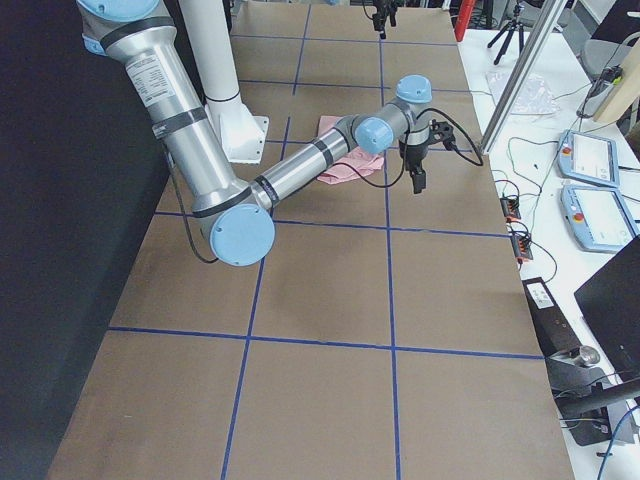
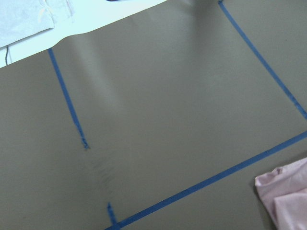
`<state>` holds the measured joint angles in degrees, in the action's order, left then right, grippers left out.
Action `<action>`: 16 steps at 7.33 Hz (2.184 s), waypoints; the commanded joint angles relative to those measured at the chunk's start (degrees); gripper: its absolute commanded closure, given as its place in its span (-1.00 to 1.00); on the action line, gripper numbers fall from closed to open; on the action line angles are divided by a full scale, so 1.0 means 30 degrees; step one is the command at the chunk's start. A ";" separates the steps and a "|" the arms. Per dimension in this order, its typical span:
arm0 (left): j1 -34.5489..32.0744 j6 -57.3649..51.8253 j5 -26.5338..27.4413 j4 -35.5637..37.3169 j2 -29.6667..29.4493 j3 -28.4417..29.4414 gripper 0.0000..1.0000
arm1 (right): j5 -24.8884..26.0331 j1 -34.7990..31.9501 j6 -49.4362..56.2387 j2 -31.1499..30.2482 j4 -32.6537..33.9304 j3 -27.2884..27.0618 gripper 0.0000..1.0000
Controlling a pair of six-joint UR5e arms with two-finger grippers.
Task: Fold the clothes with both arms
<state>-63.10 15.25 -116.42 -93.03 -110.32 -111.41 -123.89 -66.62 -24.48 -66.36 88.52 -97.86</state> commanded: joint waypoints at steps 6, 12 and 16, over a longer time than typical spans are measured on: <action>-0.8511 -0.8100 -0.3088 -0.0161 0.6363 0.4453 -1.00 | -0.2385 -0.8025 1.1357 -0.8901 -0.0064 0.1684 -1.00; -0.9288 -0.8070 -0.7952 -0.0104 0.8529 0.4734 -1.00 | -0.3441 -0.8027 0.8219 -1.0076 -0.0152 0.0600 -1.00; -0.9171 -0.8070 -0.7864 -0.0251 0.8617 0.4881 -1.00 | -0.3412 -0.8027 0.8249 -1.0339 -0.0153 0.0717 -1.00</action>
<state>-90.63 -9.02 -140.03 -93.74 -84.56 -96.86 -134.13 -90.70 0.34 -97.10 88.00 -95.83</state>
